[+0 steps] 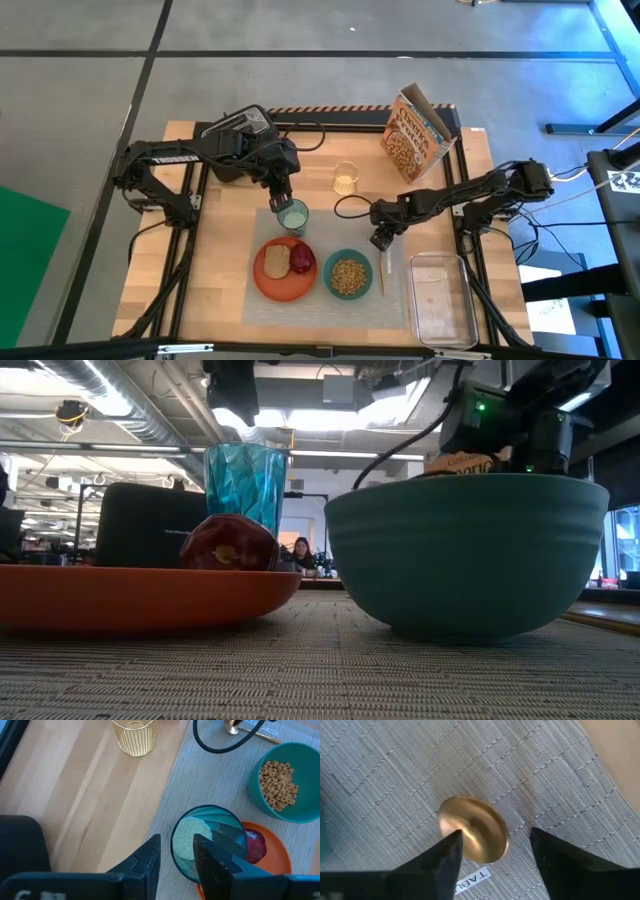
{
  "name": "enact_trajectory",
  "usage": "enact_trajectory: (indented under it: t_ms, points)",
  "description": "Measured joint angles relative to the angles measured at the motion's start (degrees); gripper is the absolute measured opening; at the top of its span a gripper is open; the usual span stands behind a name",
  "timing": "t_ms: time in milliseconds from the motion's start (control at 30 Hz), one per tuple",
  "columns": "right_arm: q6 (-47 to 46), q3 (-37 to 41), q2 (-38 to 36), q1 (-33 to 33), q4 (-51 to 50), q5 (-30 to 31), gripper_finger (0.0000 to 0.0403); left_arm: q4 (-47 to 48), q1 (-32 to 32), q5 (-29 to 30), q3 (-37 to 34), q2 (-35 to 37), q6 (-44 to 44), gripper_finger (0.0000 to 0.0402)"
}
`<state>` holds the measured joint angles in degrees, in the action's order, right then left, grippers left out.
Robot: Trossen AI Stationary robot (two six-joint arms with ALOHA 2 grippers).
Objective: Arrange a breakfast setting
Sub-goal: Put the spoon in the cup
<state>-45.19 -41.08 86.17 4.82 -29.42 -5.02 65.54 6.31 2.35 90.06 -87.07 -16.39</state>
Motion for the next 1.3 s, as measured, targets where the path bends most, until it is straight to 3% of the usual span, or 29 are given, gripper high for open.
enact_trajectory:
  t_ms: [333,533,733,967,1133,1300]
  points:
    - [-0.22,0.26,0.09,0.04,4.43,-0.53,0.0087,-0.01,0.0,-0.02,0.0,0.0,-0.18,0.0109]
    - [-0.2,0.26,0.07,0.02,5.89,0.13,0.0037,-0.03,0.0,-0.03,-0.02,-0.02,-1.22,0.0109]
    - [0.61,0.13,-0.04,0.0,6.0,-0.63,0.0007,-0.05,0.0,-0.04,-0.02,-0.02,-1.26,0.0109]
    - [0.55,0.15,-1.67,0.02,4.85,-0.83,0.0003,-0.38,0.0,-0.04,-0.02,-0.02,-1.18,0.0109]
    - [1.0,-3.58,-6.81,0.07,-1.63,0.26,0.0001,-1.61,0.0,-0.06,-0.04,-0.02,-1.07,0.0109]
    - [2.51,-10.01,-12.88,0.07,-12.5,5.78,0.0001,-5.34,0.06,0.13,-0.04,-0.02,-0.65,0.0109]
